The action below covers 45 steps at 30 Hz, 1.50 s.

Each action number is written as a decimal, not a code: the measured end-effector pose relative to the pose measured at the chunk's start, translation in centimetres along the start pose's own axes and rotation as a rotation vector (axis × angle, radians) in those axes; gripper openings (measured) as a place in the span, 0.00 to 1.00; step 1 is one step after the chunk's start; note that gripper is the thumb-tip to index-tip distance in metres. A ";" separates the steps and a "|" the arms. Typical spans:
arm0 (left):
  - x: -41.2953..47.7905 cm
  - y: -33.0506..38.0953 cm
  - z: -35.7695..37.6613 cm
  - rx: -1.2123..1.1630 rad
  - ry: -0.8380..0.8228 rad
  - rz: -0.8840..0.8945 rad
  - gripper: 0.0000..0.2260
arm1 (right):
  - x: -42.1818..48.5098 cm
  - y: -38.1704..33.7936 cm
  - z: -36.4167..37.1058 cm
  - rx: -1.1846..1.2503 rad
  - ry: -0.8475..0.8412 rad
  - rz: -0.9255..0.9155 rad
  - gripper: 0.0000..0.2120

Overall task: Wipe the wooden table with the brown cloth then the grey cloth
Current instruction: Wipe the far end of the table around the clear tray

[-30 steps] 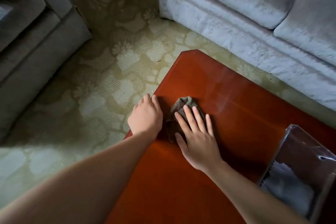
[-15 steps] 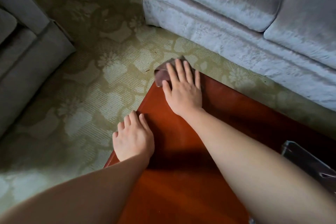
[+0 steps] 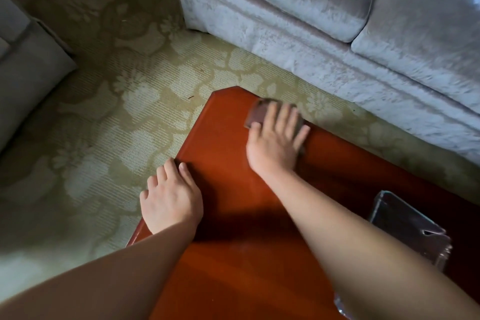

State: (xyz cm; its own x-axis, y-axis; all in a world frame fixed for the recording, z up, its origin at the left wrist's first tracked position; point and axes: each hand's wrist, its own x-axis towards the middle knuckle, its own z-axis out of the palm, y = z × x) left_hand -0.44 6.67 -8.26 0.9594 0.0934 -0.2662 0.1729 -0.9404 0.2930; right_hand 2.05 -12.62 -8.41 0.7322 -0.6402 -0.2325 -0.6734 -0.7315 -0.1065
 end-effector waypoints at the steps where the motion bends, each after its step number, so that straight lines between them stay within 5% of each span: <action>1: 0.0 0.0 0.0 0.004 0.002 0.000 0.18 | -0.2 -2.6 0.3 0.002 -0.007 -0.083 0.32; 4: 0.0 -0.1 0.0 0.012 0.016 0.007 0.18 | -1.0 -7.3 0.7 0.023 -0.014 -0.232 0.33; 7: -0.1 -0.1 0.1 0.010 0.031 0.013 0.17 | -1.4 -4.6 0.6 0.000 -0.008 -0.299 0.32; 13: 0.0 -0.2 0.2 0.006 0.036 0.009 0.18 | -4.4 10.6 0.0 -0.022 0.010 0.046 0.35; 17: 0.0 -0.1 0.2 -0.002 0.044 0.005 0.18 | -8.5 12.1 1.4 -0.029 0.084 0.069 0.35; 23: 0.0 -0.3 0.1 -0.009 0.039 0.029 0.18 | -16.5 6.6 3.3 -0.093 -0.022 -0.373 0.33; 31: -0.2 -0.5 -0.2 -0.048 0.052 0.036 0.20 | -26.0 11.5 4.4 -0.211 -0.066 -0.787 0.36; 38: -0.2 -1.2 -0.3 -0.088 0.028 0.052 0.23 | -12.2 12.7 1.8 -0.131 -0.017 -0.301 0.35; 45: 0.1 -3.1 -2.4 -0.302 -0.175 0.041 0.23 | -20.3 8.9 3.4 -0.161 -0.045 -0.370 0.34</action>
State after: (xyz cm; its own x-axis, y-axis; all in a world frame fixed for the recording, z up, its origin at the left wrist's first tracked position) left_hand -0.35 10.39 -6.99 0.9189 -0.0246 -0.3937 0.2180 -0.8003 0.5586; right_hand -19.18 -5.33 -7.94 0.9146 -0.3181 -0.2497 -0.3378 -0.9404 -0.0391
